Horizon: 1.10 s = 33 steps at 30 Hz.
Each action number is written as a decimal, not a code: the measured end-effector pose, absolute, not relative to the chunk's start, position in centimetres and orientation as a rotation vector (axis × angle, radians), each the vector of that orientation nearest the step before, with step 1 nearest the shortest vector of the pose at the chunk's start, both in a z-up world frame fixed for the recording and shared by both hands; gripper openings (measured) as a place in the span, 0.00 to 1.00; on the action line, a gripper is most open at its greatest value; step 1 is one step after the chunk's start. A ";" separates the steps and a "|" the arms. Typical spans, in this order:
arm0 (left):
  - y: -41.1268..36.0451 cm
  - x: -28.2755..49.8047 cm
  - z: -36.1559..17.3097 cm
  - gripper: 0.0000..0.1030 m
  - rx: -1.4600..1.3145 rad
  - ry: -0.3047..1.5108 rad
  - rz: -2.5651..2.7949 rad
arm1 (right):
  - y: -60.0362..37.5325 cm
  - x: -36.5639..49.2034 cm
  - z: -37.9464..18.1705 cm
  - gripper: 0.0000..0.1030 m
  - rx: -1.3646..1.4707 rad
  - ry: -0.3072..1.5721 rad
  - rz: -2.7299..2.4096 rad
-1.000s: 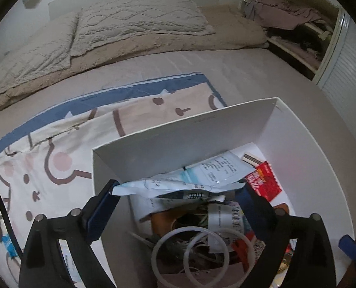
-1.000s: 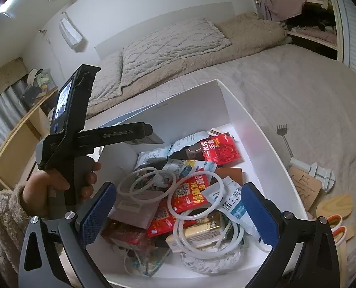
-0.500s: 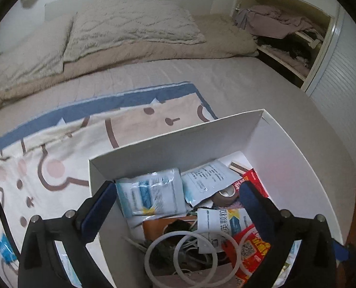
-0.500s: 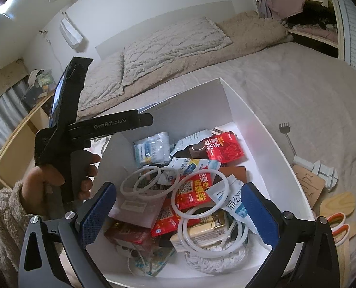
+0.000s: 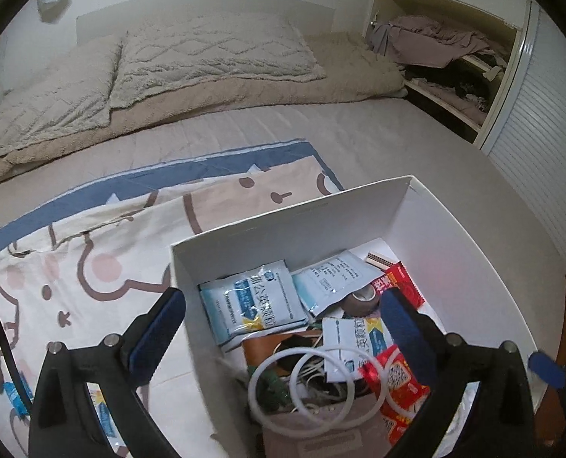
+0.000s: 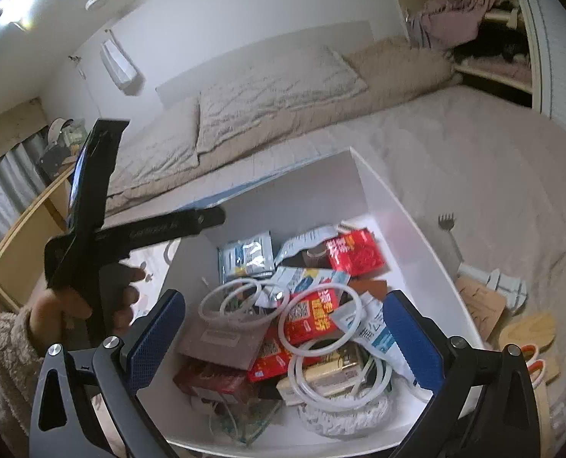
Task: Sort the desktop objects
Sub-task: 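Lower the blue-white sachet into the white box and open the left tool, then withdraw both tools from the box back over the blanket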
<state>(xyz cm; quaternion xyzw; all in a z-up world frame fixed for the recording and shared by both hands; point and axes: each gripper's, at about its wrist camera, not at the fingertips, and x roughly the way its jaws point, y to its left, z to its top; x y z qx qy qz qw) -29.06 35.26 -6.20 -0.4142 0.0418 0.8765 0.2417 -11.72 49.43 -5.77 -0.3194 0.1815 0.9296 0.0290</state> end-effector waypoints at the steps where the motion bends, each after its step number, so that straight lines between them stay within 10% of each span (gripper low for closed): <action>1: 34.9 -28.7 -6.0 0.99 -1.123 0.119 2.402 | 49.3 -11.5 -5.6 1.00 -0.967 0.555 2.870; 33: 25.7 -18.4 0.8 0.99 -0.932 0.158 2.416 | 44.7 -6.8 -0.3 1.00 -0.781 0.402 2.833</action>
